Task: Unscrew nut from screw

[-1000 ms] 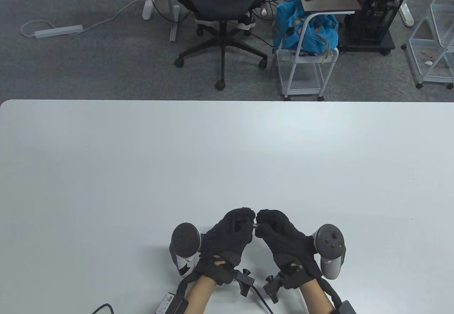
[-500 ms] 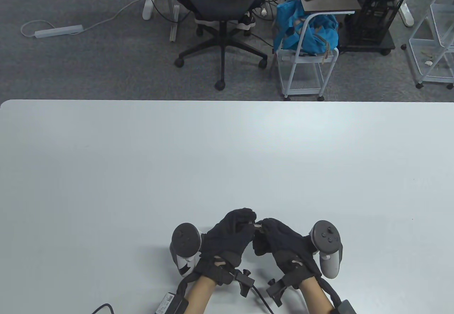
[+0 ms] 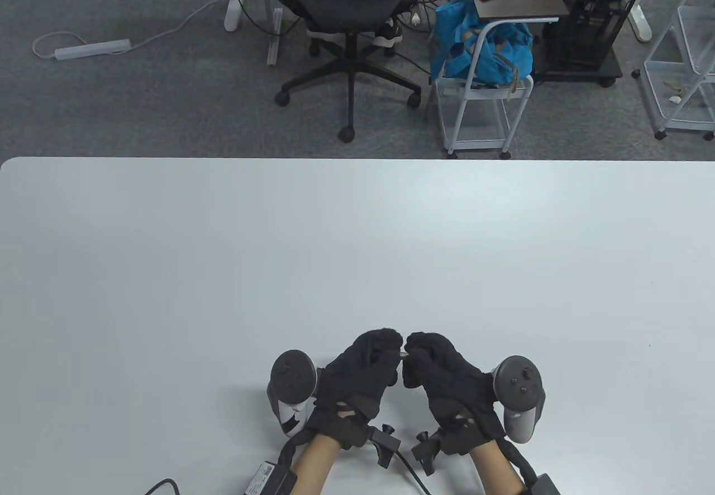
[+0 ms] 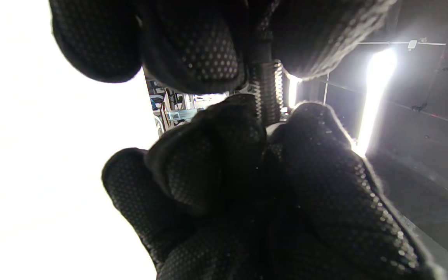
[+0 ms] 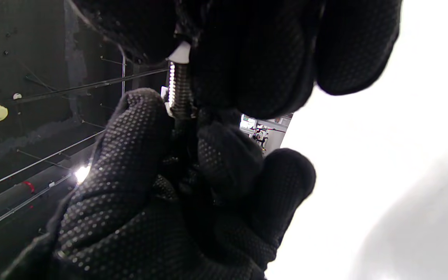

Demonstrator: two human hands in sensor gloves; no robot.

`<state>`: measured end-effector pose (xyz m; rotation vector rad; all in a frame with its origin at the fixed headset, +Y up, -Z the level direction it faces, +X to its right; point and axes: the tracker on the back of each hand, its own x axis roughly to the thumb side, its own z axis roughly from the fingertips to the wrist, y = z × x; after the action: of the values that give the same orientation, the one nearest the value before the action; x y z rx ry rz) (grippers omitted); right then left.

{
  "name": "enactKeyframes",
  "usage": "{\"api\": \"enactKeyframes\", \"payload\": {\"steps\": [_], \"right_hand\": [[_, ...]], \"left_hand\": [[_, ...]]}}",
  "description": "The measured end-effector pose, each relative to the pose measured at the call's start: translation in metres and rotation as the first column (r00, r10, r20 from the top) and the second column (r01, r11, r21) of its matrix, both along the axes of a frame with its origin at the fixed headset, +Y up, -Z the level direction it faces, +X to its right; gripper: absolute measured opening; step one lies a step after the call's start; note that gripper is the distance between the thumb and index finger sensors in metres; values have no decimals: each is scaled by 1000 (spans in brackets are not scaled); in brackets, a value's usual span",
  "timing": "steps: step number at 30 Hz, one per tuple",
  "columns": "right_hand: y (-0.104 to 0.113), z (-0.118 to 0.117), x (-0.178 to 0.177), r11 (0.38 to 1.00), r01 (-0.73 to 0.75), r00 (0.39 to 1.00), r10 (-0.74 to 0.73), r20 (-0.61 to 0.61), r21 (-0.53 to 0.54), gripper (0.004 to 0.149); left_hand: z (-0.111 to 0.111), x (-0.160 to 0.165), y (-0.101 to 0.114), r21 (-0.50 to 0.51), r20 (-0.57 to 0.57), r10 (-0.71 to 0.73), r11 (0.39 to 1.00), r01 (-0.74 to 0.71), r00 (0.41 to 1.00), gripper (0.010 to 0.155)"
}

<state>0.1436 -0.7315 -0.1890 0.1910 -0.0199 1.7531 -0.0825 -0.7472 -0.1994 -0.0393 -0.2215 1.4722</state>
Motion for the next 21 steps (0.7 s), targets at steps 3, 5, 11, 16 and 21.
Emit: {"api": "enactKeyframes", "payload": {"steps": [3, 5, 11, 16, 21], "right_hand": [[1, -1, 0, 1000, 29, 998, -30, -51, -3, 49], [0, -1, 0, 999, 45, 996, -47, -78, -23, 50], [-14, -1, 2, 986, 52, 997, -60, -46, -159, 75], [-16, -3, 0, 982, 30, 998, -41, -54, -185, 61], [-7, -2, -2, 996, 19, 999, -23, -38, -83, 55]], "left_hand": [[0, -1, 0, -8, -9, 7, 1000, -7, 1000, 48], [-1, -1, -1, -10, -7, 14, 1000, -14, 1000, 48], [-1, 0, 1, 9, 10, 11, 1000, -12, 1000, 46], [-1, 2, 2, 28, 23, -15, 1000, 15, 1000, 45], [-1, 0, 1, 12, 4, 4, 1000, -4, 1000, 46]]}}
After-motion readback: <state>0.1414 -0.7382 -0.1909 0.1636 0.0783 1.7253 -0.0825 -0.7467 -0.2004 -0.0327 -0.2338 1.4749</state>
